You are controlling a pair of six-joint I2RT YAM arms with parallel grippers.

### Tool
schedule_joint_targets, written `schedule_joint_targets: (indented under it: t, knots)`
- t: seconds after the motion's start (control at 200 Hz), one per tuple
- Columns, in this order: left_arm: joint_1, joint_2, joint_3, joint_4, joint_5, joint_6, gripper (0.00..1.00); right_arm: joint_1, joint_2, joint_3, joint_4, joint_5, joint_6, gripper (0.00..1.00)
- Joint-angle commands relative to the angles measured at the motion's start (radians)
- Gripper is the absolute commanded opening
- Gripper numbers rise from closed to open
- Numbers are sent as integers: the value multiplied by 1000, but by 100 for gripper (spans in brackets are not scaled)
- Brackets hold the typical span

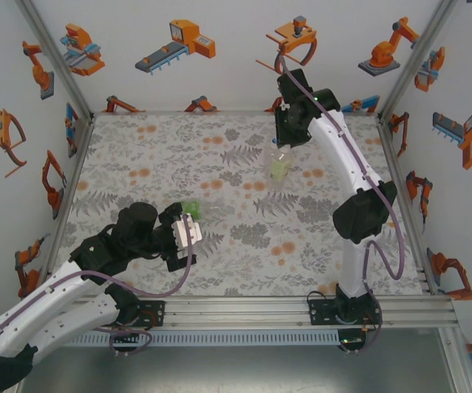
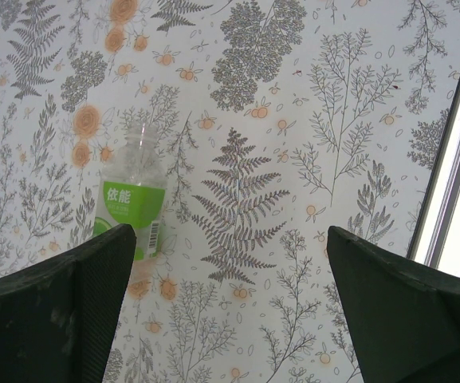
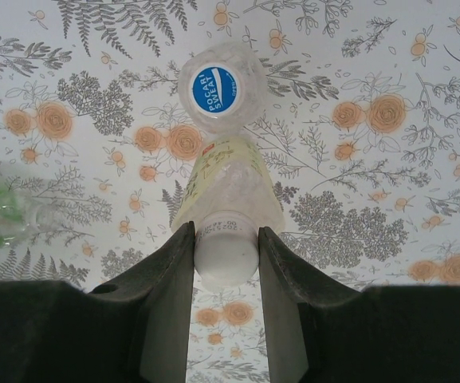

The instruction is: Screw on the bottle caps

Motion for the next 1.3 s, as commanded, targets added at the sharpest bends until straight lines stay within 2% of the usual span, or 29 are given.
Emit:
schedule_joint_targets:
  t: [0.0, 0.195, 0.396, 0.666, 0.926, 1.062, 1.247, 1.297]
  knots:
    - [-1, -5, -10, 14, 19, 2, 97, -4, 24, 26, -7, 31, -15, 7]
    - [0, -2, -8, 13, 24, 3, 98, -4, 42, 24, -13, 27, -16, 26]
    - [-1, -4, -8, 11, 25, 1, 98, -3, 42, 45, -20, 24, -14, 38]
    - [-1, -3, -8, 11, 25, -3, 98, -4, 41, 148, -64, 32, -14, 47]
    - [-1, -2, -7, 13, -1, -30, 98, -2, -17, 153, -82, 19, -12, 47]
    - [-1, 5, -1, 21, -93, -81, 98, 17, -97, 47, -5, -82, -60, 47]
    - [25, -9, 7, 60, -273, -205, 98, 69, -249, -256, 253, -314, -179, 49]
    - [48, -15, 23, 48, -286, -233, 98, 90, -281, -336, 328, -380, -233, 50]
